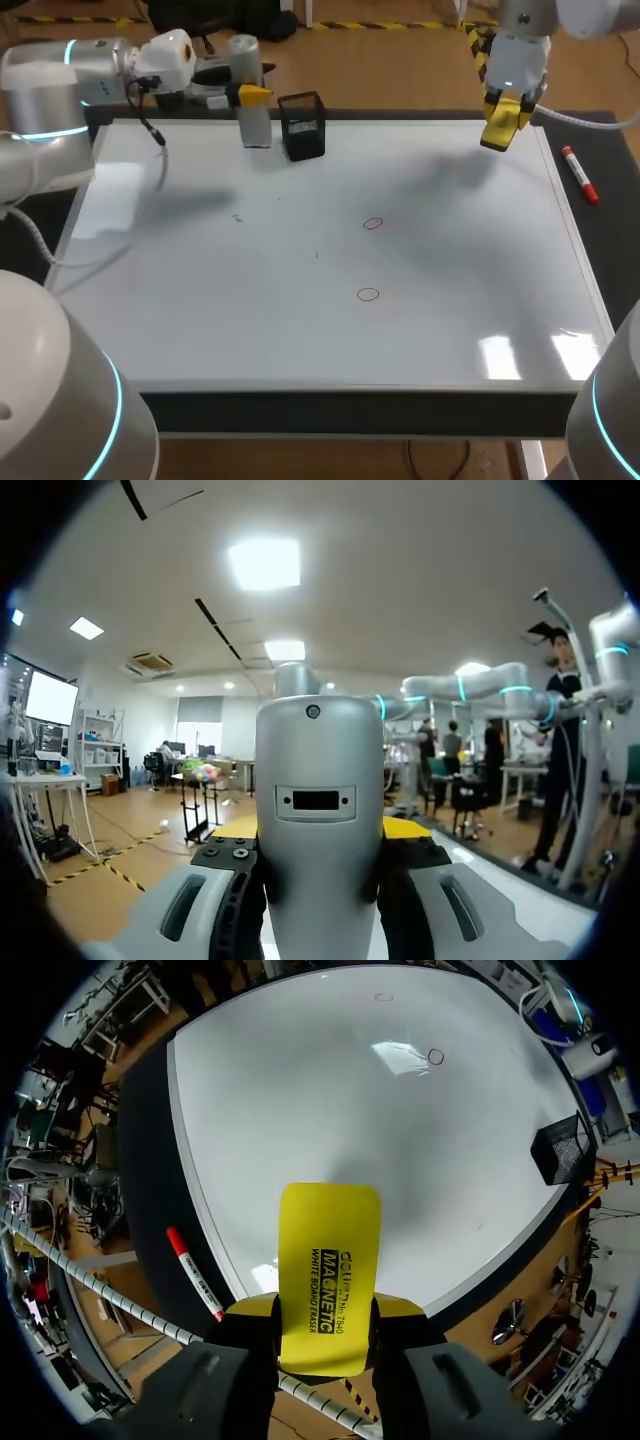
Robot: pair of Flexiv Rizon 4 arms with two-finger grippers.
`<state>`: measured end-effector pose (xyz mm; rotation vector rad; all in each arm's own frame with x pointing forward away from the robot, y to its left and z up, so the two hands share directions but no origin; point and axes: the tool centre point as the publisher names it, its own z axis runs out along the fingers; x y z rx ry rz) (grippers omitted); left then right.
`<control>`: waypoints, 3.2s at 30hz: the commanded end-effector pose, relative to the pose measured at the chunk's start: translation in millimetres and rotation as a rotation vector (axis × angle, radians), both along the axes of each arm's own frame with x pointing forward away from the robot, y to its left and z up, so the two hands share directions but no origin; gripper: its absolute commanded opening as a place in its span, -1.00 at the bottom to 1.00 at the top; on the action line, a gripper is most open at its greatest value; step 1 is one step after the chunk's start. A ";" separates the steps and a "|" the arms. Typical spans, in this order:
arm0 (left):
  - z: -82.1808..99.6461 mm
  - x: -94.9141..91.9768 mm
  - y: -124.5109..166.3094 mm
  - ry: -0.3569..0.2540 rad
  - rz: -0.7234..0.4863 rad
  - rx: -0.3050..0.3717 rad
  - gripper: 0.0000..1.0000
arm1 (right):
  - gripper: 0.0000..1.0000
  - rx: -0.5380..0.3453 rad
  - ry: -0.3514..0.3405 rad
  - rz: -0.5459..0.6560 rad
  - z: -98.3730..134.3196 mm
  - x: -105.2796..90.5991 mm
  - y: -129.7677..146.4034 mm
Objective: Pick up the inspection probe, press it on each red-marked spot on the whiteboard one by one, put down the probe, pick up the eraser, and wipe off all the red marks.
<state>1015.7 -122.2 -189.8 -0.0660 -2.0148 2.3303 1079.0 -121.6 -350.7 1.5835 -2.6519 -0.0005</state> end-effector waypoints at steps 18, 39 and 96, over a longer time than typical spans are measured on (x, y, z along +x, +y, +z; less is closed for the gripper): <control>-5.4 -31.0 -107.8 0.020 -0.338 -0.037 -1.00 | -1.00 -0.003 0.002 0.002 1.2 0.7 -0.6; -19.6 -97.7 -150.5 0.031 -0.490 -0.029 -1.00 | -1.00 -0.003 0.002 0.002 1.2 0.7 -0.6; -102.6 -97.4 -189.3 0.070 -0.338 -0.065 -1.00 | -1.00 -0.003 0.002 0.002 1.2 0.7 -0.6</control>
